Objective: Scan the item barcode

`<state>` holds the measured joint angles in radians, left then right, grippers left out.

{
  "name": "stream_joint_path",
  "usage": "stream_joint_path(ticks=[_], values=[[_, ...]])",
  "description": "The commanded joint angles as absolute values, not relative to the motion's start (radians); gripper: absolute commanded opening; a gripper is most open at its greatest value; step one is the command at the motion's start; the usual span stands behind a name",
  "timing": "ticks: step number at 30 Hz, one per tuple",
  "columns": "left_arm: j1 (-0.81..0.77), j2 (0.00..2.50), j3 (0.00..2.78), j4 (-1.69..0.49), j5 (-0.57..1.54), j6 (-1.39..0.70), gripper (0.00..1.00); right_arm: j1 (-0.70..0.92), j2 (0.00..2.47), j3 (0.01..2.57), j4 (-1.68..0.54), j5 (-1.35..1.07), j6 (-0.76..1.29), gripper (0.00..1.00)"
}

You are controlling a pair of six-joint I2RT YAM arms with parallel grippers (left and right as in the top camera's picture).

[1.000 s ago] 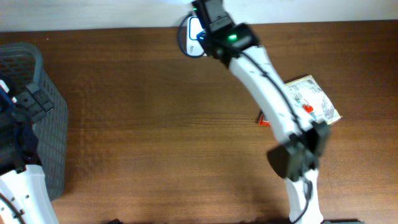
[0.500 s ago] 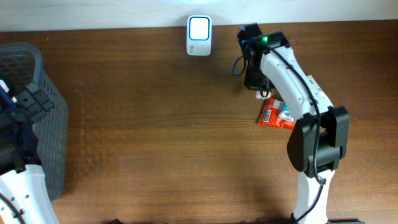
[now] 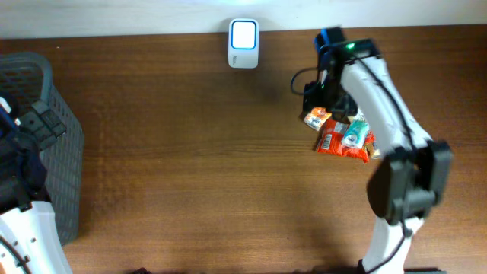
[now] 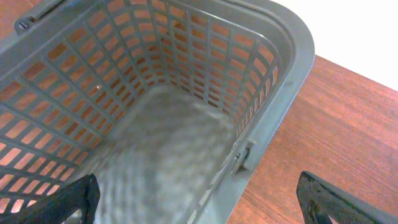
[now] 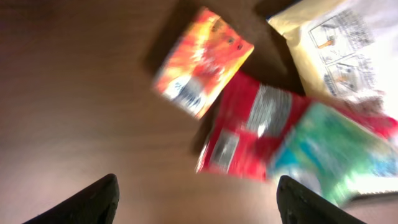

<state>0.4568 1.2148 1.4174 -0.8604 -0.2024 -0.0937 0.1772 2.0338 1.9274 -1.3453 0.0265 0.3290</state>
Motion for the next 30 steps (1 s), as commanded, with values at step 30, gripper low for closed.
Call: stream_joint_path(ticks=[30], values=[[0.461, 1.211, 1.421, -0.859, -0.207, -0.081, 0.99, 0.107, 1.303, 1.855, -0.974, 0.281, 0.288, 0.99]])
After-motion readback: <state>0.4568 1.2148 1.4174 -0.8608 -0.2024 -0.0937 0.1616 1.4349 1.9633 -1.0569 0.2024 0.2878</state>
